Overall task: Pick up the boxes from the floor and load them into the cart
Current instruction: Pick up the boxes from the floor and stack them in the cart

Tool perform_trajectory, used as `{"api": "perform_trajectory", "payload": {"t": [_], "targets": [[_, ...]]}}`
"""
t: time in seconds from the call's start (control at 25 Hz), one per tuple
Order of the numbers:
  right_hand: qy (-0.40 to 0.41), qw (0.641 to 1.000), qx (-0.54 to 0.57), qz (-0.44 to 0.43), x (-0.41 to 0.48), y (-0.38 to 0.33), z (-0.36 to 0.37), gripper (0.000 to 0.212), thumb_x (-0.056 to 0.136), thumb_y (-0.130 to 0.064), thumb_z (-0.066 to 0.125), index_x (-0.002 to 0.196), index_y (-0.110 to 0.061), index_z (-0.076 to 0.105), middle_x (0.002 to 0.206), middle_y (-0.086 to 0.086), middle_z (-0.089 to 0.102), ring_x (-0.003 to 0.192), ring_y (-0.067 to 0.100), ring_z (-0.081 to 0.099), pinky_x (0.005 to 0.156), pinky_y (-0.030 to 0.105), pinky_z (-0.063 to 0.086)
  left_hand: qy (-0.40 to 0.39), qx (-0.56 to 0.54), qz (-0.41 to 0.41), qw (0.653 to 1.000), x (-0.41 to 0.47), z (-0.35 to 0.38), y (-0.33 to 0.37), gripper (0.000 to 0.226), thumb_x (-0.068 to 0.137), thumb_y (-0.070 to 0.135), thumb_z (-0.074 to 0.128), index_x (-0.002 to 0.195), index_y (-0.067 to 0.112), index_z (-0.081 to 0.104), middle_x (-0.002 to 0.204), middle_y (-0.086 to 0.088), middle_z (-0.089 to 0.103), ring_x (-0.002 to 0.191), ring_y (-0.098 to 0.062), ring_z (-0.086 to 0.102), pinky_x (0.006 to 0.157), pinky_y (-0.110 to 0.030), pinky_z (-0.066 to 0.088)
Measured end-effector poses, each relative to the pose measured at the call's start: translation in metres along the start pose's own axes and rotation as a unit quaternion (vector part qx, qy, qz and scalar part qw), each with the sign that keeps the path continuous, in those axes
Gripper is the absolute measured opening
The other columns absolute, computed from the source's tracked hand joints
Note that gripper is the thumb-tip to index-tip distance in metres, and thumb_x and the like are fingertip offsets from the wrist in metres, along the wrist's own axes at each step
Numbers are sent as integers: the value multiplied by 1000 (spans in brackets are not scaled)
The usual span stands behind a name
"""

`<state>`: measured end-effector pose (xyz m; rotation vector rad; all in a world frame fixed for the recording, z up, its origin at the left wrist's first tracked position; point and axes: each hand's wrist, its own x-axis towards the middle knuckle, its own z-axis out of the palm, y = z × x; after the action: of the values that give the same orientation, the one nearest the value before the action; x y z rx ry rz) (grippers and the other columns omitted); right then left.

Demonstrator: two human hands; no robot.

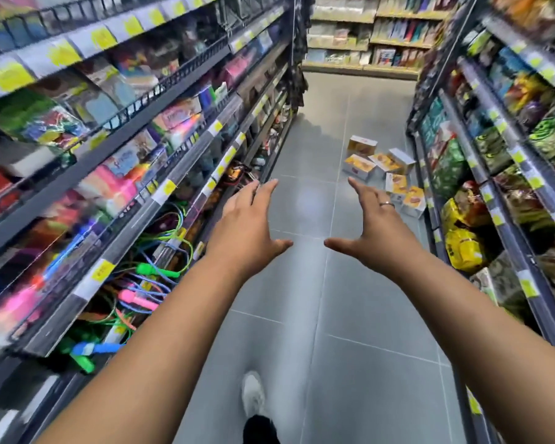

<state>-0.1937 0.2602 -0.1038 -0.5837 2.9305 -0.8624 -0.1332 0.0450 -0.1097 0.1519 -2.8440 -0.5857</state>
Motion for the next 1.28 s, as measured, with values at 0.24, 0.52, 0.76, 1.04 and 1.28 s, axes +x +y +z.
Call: {"api": "perform_trajectory", "payload": {"t": [0.24, 0.52, 0.76, 1.04, 1.28], "targets": [[32, 998, 0, 52, 145, 20, 6, 107, 69, -47, 81, 151, -36, 12, 155, 3, 19, 138, 28, 30, 108, 39, 34, -32, -8, 56, 998, 171, 28, -37, 102, 71, 49, 78, 151, 27, 18, 156, -6, 23, 144, -25, 21, 117, -38, 22], [73, 990, 18, 120, 286, 58, -3, 108, 69, -46, 82, 151, -37, 11, 156, 5, 18, 138, 27, 31, 108, 39, 34, -74, -3, 123, 990, 350, 58, -45, 102, 71, 51, 77, 150, 29, 17, 155, -6, 24, 143, -26, 23, 117, -40, 23], [78, 990, 9, 118, 423, 131, -20, 108, 68, -43, 83, 150, -35, 14, 155, 8, 20, 138, 26, 32, 109, 37, 33, -70, -5, 136, 988, 500, 108, -30, 101, 73, 48, 77, 151, 28, 16, 156, -6, 22, 143, -27, 22, 116, -39, 22], [71, 992, 11, 103, 599, 212, -68, 106, 67, -42, 84, 150, -30, 19, 150, 10, 27, 136, 26, 34, 110, 34, 32, -57, -9, 115, 992, 681, 152, -3, 101, 73, 49, 77, 151, 28, 16, 156, -5, 23, 144, -25, 21, 116, -40, 24], [44, 992, 9, 115, 736, 269, -71, 107, 67, -41, 84, 150, -31, 17, 151, 7, 25, 135, 25, 36, 109, 37, 35, -90, -8, 98, 991, 819, 198, -5, 100, 74, 48, 76, 151, 29, 16, 156, -4, 21, 143, -26, 22, 116, -39, 23]]}}
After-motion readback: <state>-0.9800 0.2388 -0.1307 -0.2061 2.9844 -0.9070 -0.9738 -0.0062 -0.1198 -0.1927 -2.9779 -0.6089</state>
